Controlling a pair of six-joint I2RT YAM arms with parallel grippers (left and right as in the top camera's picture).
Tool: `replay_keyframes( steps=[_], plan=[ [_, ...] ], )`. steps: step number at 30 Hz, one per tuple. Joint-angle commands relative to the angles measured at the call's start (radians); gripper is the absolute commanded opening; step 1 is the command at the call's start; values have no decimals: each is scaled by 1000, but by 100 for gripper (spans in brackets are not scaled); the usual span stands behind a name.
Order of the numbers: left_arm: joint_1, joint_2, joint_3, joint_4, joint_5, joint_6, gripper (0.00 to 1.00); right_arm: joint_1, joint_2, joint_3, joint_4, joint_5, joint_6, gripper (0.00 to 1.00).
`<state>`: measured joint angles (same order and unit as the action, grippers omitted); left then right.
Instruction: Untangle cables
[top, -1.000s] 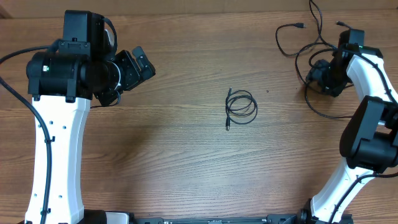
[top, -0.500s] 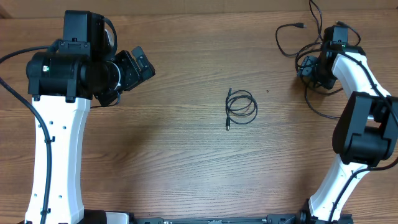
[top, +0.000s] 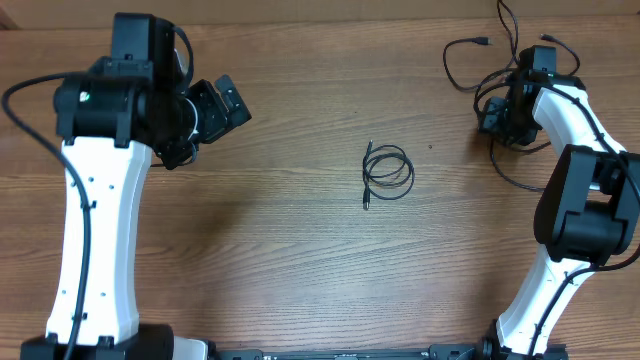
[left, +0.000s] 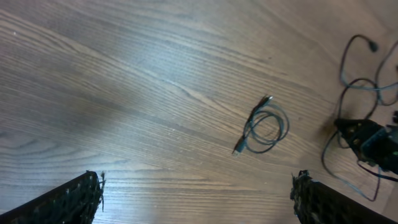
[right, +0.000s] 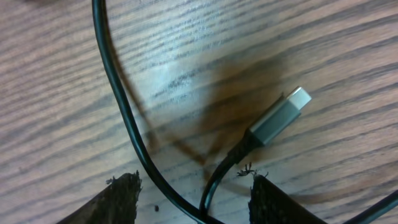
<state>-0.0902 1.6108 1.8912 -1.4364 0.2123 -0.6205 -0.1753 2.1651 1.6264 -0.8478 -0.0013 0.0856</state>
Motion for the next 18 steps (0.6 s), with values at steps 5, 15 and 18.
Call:
replay_keyframes(
  steps=[5, 15, 18],
  plan=[
    [-4, 23, 0, -3, 10, 24, 100, 0, 7, -5, -26, -8, -114, 52],
    [-4, 23, 0, -5, 17, 75, 100, 0, 44, -5, -43, -8, -114, 34],
    [-4, 23, 0, -3, 17, 75, 100, 0, 44, -2, -44, -8, -114, 17]
  ],
)
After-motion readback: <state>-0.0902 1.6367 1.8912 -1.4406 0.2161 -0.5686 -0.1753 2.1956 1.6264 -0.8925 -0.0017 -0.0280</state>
